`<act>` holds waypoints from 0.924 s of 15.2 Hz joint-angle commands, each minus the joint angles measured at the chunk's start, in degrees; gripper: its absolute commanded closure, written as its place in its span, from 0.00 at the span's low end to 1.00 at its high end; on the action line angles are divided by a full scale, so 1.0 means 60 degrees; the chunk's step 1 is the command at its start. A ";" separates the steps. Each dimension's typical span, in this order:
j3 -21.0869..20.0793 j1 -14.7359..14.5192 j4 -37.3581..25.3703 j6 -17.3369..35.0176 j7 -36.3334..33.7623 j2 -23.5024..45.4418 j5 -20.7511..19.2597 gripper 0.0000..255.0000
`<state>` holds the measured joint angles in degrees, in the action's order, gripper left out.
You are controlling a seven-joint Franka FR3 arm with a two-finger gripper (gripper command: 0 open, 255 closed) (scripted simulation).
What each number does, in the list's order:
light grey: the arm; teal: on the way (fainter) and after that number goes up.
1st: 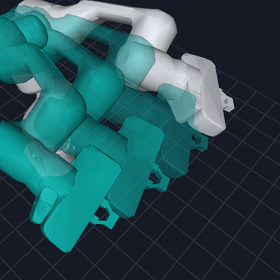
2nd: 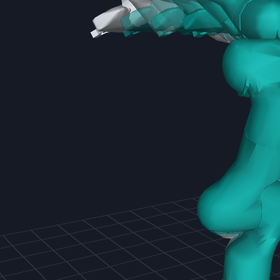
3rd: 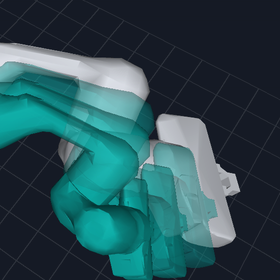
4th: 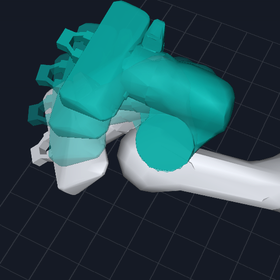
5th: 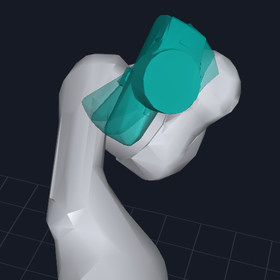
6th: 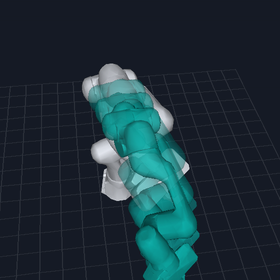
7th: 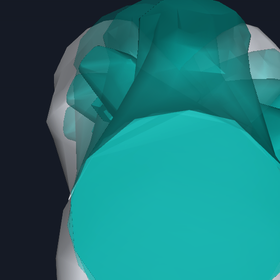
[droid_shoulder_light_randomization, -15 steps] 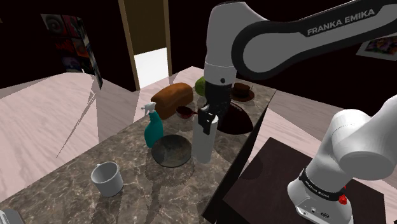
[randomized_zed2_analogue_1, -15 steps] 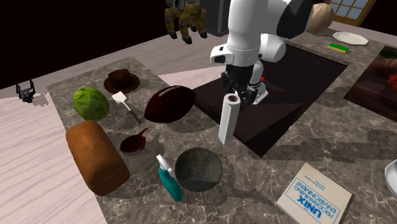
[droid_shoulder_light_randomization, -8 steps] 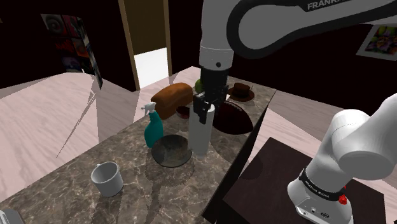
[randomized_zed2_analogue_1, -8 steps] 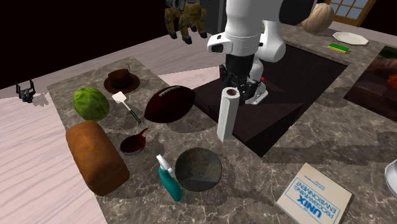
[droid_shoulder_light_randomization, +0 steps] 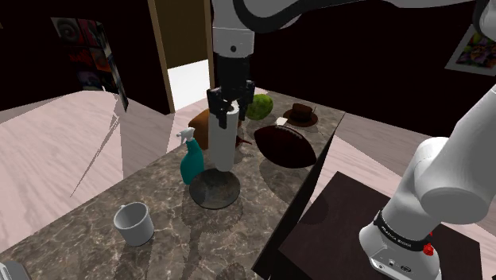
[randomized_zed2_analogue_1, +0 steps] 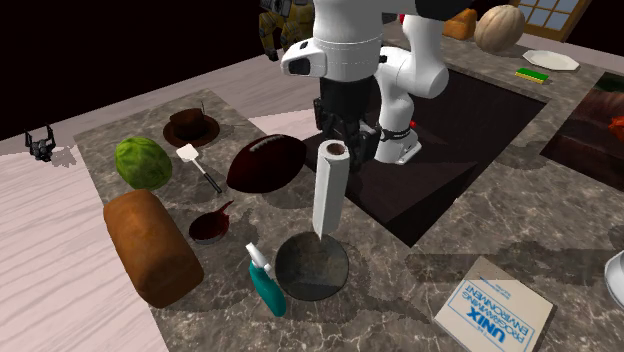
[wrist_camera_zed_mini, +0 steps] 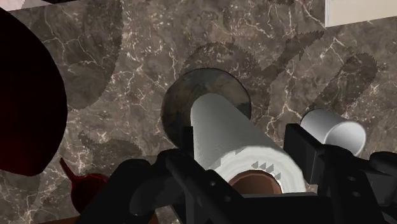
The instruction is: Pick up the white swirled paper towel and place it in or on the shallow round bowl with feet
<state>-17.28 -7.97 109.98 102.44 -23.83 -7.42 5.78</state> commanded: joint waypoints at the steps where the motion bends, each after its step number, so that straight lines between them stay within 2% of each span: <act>1: -0.0027 0.0037 -0.1025 -0.0286 -0.0088 0.0764 -0.0234 1.00; 5: -0.0061 -0.0011 -0.3301 -0.1117 -0.0269 0.2271 -0.0699 1.00; 14: -0.0040 0.0001 -0.2060 0.0057 -0.0200 0.2202 -0.0671 1.00</act>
<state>-17.55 -7.96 97.16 102.00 -25.07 5.50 1.84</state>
